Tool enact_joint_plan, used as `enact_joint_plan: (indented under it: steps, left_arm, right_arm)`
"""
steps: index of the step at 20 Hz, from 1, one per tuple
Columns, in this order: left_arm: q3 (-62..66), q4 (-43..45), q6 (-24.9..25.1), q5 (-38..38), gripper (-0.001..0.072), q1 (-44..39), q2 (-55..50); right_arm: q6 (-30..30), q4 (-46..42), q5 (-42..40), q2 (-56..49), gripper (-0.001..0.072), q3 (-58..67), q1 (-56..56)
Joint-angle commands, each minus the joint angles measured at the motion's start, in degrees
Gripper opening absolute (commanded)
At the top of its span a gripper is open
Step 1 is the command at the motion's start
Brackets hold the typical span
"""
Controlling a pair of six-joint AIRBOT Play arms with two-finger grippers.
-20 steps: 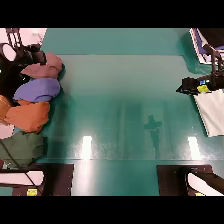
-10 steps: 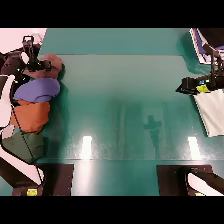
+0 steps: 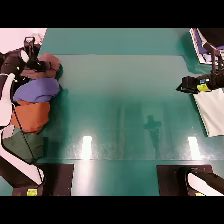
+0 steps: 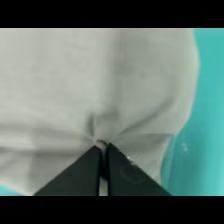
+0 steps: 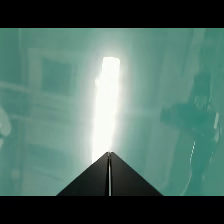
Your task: Fold the shirts.
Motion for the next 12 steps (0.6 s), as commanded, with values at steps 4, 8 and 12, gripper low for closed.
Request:
enact_joint_plan:
  steps: [4,8,12]
  left_arm:
    - [9.73,-0.55,-0.81,-9.01,0.0025,-3.21,19.15]
    - [13.31,-0.52,0.70,-17.66,0.0025,-10.71,34.32]
    - [13.14,-0.50,-0.28,-29.79,0.0025,-22.40,40.22]
  right_arm:
    - [-0.04,-0.02,-0.28,0.02,0.0016,15.04,0.04]
    - [-0.04,-0.04,0.37,0.02,0.0016,26.75,0.04]
    - [-0.04,-0.04,2.99,0.02,0.0017,34.38,0.04]
